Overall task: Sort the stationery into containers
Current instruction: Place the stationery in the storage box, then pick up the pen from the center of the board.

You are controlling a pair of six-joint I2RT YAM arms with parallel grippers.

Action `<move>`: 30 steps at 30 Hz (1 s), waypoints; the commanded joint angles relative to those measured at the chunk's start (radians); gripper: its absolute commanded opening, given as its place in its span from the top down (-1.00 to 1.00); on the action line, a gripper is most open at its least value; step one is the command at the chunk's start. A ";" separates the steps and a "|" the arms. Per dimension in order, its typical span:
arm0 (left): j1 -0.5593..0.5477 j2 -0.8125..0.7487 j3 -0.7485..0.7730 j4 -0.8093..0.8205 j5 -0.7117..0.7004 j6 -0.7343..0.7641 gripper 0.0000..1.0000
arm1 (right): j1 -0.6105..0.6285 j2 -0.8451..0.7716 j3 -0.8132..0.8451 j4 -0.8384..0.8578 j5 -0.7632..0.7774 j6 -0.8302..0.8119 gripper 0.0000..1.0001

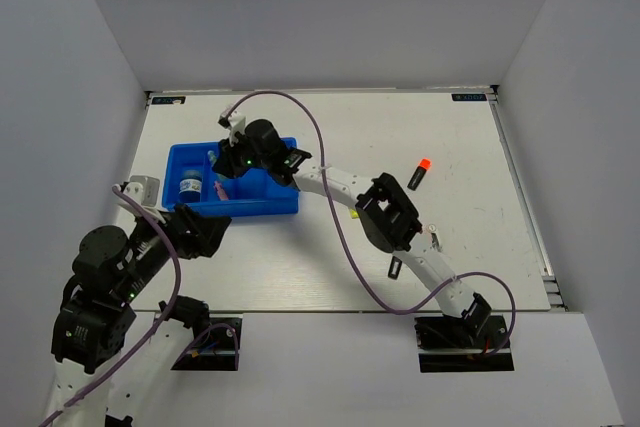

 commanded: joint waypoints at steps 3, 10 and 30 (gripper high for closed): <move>-0.002 -0.019 -0.034 0.009 0.028 -0.011 -0.78 | 0.004 0.029 0.052 0.123 0.028 -0.037 -0.12; -0.002 -0.026 -0.047 0.009 0.040 -0.022 -0.74 | -0.021 -0.046 0.032 0.124 0.046 -0.008 0.40; -0.188 0.558 -0.119 0.285 0.084 -0.097 0.80 | -0.459 -0.690 -0.365 -1.095 0.318 -0.304 0.14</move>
